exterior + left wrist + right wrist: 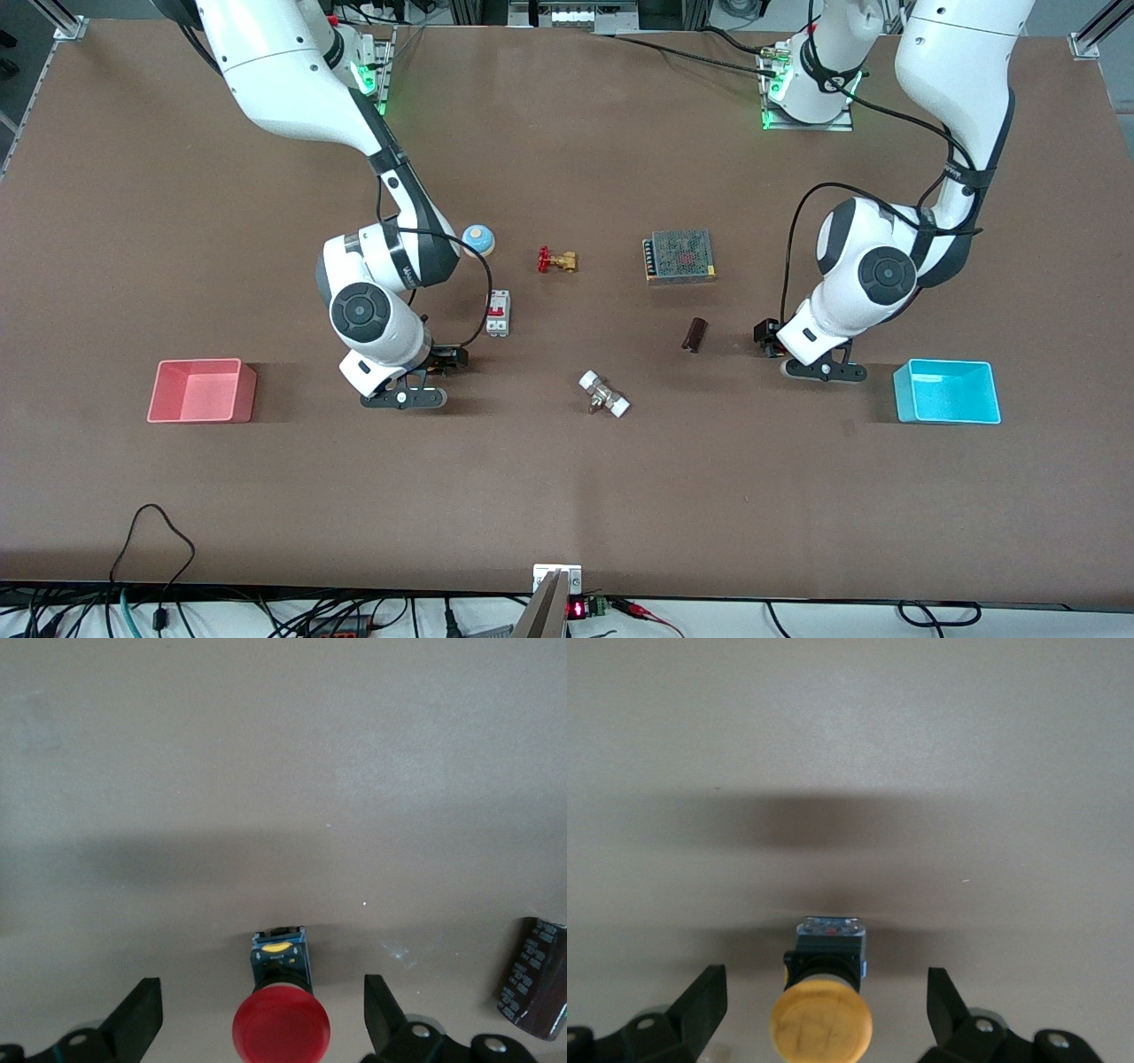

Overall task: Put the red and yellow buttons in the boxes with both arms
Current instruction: 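Lower both grippers and close them on the yellow and red buttons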

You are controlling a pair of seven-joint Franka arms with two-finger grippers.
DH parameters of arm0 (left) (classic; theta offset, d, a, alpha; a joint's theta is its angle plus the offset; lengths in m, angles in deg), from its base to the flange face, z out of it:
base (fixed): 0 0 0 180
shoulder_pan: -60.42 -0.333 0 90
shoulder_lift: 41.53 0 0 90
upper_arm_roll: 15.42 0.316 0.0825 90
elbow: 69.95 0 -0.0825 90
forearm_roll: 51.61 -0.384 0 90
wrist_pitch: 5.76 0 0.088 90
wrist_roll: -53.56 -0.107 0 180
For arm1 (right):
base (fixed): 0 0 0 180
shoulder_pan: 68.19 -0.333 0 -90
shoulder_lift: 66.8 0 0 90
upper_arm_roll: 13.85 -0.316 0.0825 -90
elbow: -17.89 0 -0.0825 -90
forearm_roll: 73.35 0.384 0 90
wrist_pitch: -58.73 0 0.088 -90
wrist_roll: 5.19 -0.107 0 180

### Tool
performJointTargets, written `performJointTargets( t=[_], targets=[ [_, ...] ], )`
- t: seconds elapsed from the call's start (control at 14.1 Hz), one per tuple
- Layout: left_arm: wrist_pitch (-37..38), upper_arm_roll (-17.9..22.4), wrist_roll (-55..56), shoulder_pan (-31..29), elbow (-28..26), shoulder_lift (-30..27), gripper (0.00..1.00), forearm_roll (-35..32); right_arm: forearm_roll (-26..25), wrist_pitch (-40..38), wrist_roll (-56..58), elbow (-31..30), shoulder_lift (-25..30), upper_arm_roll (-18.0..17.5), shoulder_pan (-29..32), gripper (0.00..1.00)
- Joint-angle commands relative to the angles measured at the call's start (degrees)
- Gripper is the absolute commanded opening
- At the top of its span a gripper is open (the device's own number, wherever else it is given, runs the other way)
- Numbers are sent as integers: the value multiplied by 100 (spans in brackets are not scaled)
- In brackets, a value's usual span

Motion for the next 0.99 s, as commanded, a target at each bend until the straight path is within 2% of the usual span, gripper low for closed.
performJointTargets(
  t=[0.0,0.35,0.5,0.57,0.64,0.71,0.85,0.92],
  targets=[
    [-262,31,107,102,-159,-61,100,17,61,-3,-254,124,-128,0,8,100],
    [-711,31,309,102,-238,185,100,17,78,-11,-500,106,-181,0,-36,100],
    [-887,31,336,102,-317,221,100,17,70,-2,-641,115,-207,0,-27,95],
    [-966,31,336,102,-361,230,93,17,70,-2,-650,115,-216,0,-36,68],
    [-975,22,354,102,-361,238,83,17,78,6,-650,115,-216,0,-36,62],
    [-975,22,354,102,-361,230,64,17,70,6,-650,115,-207,0,-36,52],
    [-975,13,354,111,-361,221,38,17,70,15,-650,106,-207,0,-36,41],
    [-975,-13,336,102,-361,221,32,17,70,15,-650,115,-207,0,-36,35]
  ],
)
